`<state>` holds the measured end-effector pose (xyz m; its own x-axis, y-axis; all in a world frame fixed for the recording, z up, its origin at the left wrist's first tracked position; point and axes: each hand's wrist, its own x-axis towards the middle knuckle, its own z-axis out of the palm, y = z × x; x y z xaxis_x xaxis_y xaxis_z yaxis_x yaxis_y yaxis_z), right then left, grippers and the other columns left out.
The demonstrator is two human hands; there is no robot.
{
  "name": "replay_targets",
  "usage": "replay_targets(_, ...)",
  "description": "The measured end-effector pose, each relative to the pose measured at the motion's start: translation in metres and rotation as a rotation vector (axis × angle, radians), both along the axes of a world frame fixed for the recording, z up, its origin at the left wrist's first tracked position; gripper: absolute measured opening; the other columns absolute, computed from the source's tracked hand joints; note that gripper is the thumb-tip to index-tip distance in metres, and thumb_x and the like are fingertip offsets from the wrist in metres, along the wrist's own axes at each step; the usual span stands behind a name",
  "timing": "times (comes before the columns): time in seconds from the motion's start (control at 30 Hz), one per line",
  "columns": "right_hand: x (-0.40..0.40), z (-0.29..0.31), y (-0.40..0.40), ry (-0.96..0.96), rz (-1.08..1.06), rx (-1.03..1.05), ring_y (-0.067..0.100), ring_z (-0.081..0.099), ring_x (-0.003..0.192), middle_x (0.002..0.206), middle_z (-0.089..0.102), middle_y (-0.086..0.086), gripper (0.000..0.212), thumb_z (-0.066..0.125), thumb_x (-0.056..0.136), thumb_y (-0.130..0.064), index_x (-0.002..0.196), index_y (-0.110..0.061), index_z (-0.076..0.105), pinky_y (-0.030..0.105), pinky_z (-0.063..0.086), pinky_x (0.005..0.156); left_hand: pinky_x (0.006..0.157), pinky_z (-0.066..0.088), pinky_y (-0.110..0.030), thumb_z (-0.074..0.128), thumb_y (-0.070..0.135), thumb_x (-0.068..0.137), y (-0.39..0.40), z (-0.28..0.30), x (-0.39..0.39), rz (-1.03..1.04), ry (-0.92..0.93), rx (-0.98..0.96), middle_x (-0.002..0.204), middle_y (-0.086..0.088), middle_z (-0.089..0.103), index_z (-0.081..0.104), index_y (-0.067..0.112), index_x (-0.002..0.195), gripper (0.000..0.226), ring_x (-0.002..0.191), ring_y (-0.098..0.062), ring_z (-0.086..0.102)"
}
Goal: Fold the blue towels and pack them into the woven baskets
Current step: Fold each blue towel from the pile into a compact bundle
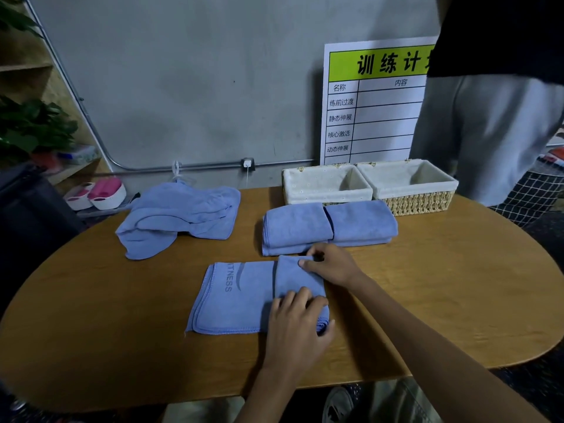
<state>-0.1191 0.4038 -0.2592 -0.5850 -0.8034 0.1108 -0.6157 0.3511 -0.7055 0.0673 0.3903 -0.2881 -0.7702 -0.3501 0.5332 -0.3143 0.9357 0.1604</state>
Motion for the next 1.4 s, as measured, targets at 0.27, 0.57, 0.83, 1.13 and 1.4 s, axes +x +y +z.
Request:
replay_targets(0.27,-0.004,-0.006,-0.003,-0.196,-0.001,-0.174,0.004,0.061,0.079,0.084,0.069,-0.008,0.018,0.079,0.083,-0.031,0.084,-0.015,0.070,0.023,0.047,0.071,0.071,0.042,-0.030,0.062,0.048,0.077,0.000,0.002,0.002,-0.006,0.008,-0.006,0.085,0.011,0.048,0.048,0.028,0.084,0.026,0.080,-0.012,0.051)
replay_targets(0.57,-0.007,-0.018,-0.002,-0.270,-0.011,-0.246,0.006,0.065,0.085,0.088,0.072,-0.006,0.015,0.079,0.083,-0.028,0.086,-0.015,0.072,0.027,0.050,0.078,0.070,0.041,-0.031,0.060,0.049,0.077,0.001,0.004,0.002,0.002,-0.009,-0.008,0.082,0.010,0.045,0.043,0.028,0.080,0.027,0.078,-0.013,0.049)
replay_targets(0.83,-0.005,-0.013,0.000,-0.334,0.004,-0.271,0.011,0.064,0.087,0.092,0.072,0.005,0.013,0.077,0.086,-0.021,0.089,-0.009,0.072,0.025,0.050,0.078,0.070,0.038,-0.029,0.063,0.048,0.076,0.002,0.006,0.003,0.006,-0.011,0.003,0.081,0.011,0.044,0.041,0.028,0.078,0.029,0.077,-0.011,0.048)
replay_targets(1.13,0.000,0.002,-0.004,-0.385,0.063,-0.346,0.004,0.062,0.079,0.083,0.069,0.002,0.012,0.075,0.084,-0.004,0.094,-0.010,0.072,0.015,0.049,0.078,0.062,0.043,-0.033,0.064,0.037,0.078,-0.001,0.010,0.007,-0.017,0.145,0.183,0.076,0.010,0.043,0.040,0.025,0.075,0.026,0.070,-0.014,0.048)
replay_targets(1.4,0.007,0.020,-0.011,-0.432,0.087,-0.359,0.004,0.066,0.082,0.095,0.074,0.013,0.016,0.072,0.088,-0.004,0.103,-0.008,0.073,0.009,0.045,0.062,0.057,0.043,-0.029,0.068,0.023,0.081,-0.005,0.015,0.013,-0.046,0.422,0.497,0.073,0.011,0.044,0.045,0.020,0.071,0.026,0.064,-0.011,0.047)
